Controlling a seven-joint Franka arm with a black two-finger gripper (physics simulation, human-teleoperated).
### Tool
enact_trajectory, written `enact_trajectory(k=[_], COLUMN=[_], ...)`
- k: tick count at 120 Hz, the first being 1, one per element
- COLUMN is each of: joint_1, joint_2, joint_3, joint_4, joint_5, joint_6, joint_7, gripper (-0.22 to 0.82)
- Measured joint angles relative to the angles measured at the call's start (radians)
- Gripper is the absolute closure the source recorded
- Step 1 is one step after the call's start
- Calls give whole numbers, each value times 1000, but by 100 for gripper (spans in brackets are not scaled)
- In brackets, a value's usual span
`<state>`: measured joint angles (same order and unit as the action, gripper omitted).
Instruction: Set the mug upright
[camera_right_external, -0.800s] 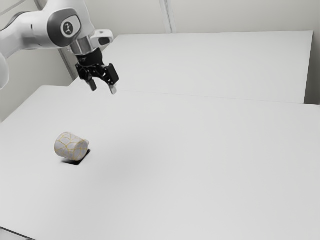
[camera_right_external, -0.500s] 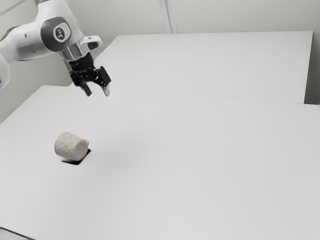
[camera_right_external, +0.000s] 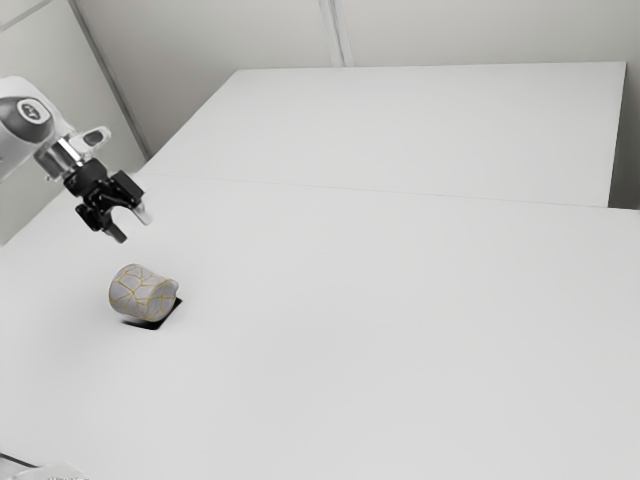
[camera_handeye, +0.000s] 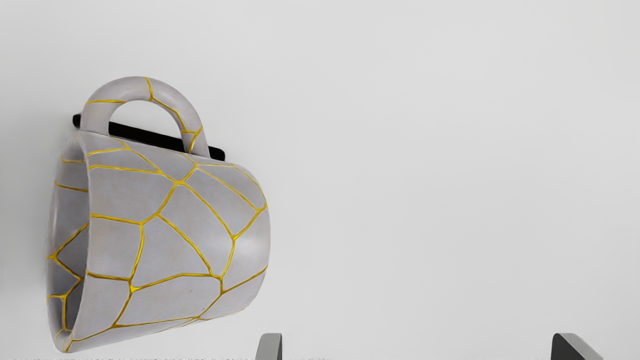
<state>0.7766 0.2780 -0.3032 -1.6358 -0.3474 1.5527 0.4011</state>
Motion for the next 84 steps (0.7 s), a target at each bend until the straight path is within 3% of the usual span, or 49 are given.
enact_trajectory(k=[52,84], joint_1=[107,121], joint_2=[200,214], joint_3=[-20,-14], joint_4=[106,-8], joint_5=[42,23], joint_6=[2,58], joint_7=[96,133], gripper=[3,3])
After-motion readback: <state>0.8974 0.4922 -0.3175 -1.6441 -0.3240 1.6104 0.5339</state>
